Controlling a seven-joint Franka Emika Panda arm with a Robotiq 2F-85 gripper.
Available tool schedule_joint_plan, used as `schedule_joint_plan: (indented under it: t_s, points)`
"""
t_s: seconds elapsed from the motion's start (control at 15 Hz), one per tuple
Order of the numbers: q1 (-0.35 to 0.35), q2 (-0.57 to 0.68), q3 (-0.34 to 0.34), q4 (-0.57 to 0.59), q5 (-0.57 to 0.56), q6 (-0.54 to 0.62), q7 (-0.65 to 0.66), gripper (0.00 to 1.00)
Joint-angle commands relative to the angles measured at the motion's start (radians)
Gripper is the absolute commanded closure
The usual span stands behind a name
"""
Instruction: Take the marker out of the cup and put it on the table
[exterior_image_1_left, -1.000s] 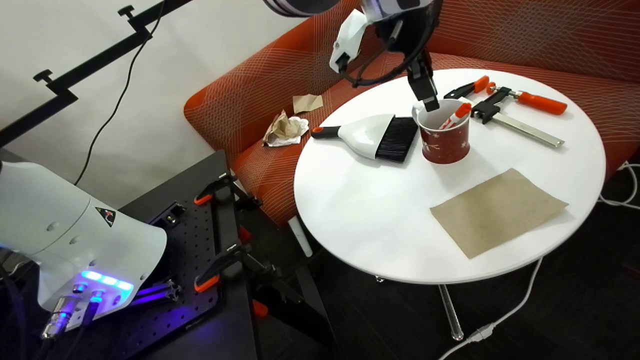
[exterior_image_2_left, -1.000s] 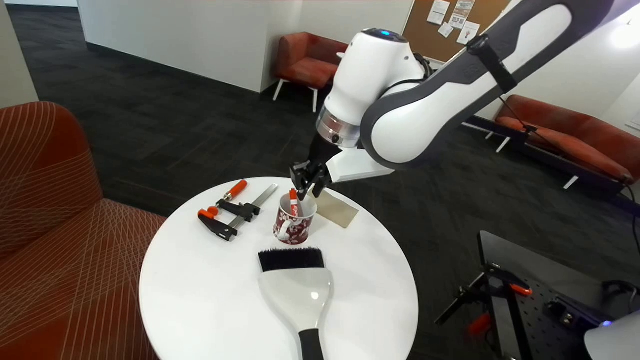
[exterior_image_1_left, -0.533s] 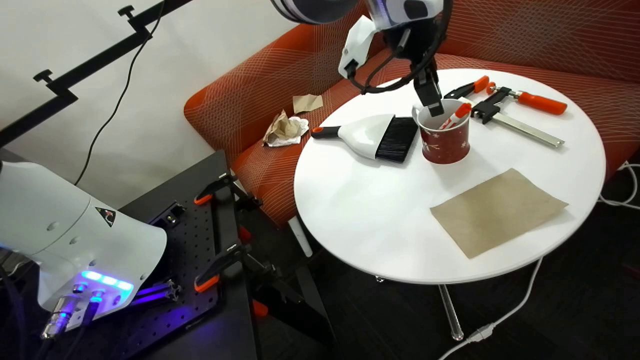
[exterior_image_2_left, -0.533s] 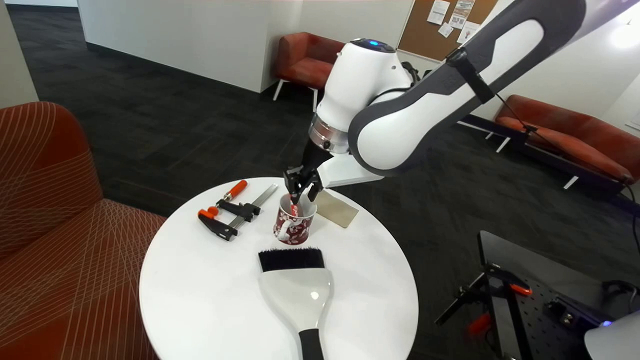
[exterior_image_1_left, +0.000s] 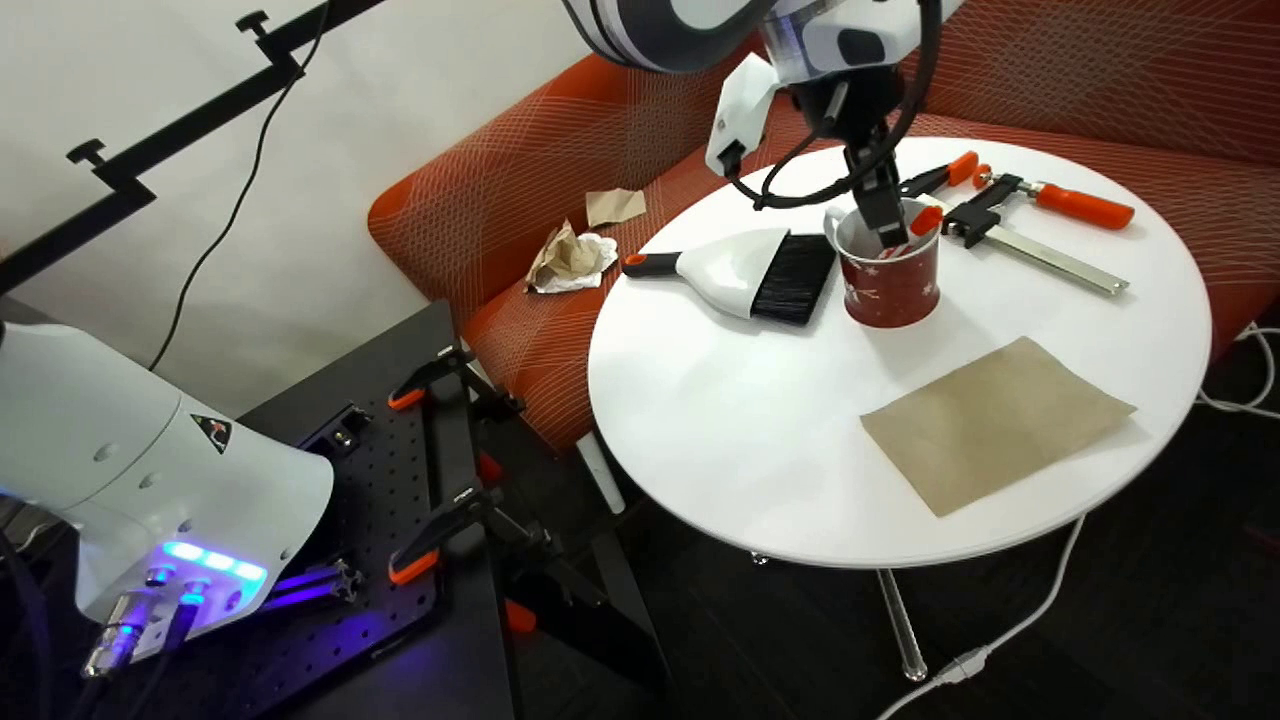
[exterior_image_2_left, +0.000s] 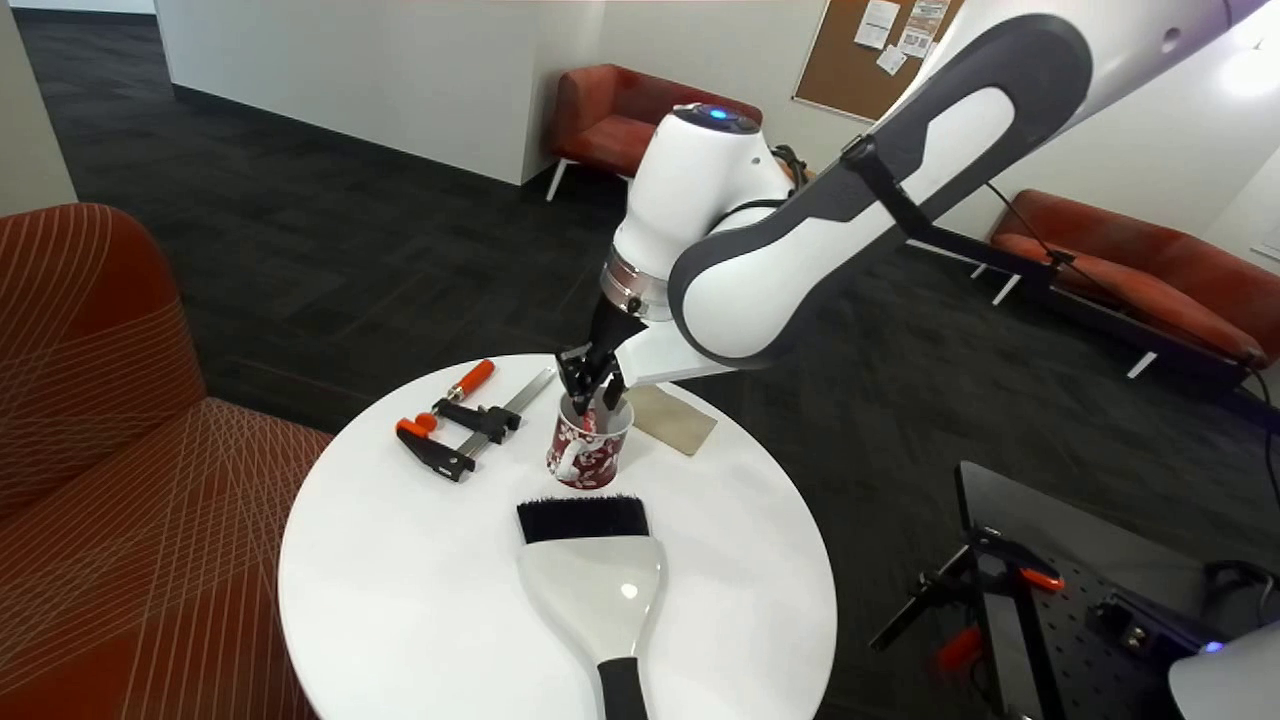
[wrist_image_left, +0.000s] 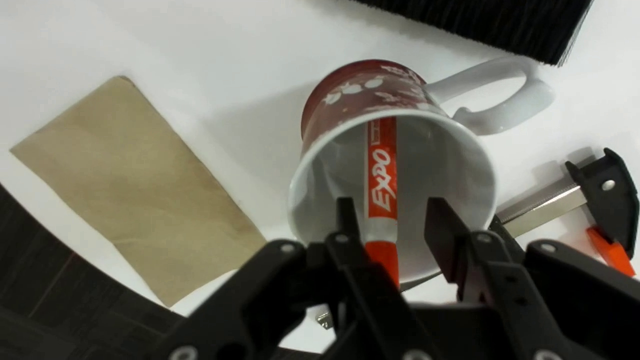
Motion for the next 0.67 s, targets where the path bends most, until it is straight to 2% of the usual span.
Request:
schedule_joint_plan:
  t_s: [0.0, 0.07, 0.13, 0.2, 0.33, 0.4, 0.47, 0.6]
  points:
    - [0.025, 0.041, -0.027, 0.048, 0.03, -0.007, -0.026, 0.56]
    - [0.029, 0.049, -0.032, 0.054, 0.027, -0.007, -0.024, 0.54]
    - [0.031, 0.055, -0.034, 0.058, 0.028, -0.006, -0.026, 0.64]
    - [0.035, 0.06, -0.038, 0.062, 0.027, -0.006, -0.026, 0.81]
    - [0.041, 0.058, -0.041, 0.056, 0.026, 0.001, -0.025, 0.96]
    - [0.047, 0.047, -0.044, 0.044, 0.024, 0.004, -0.023, 1.0]
    - [0.054, 0.033, -0.049, 0.029, 0.021, 0.012, -0.022, 0.96]
    - [0.086, 0.002, -0.075, -0.006, 0.01, 0.03, -0.006, 0.95]
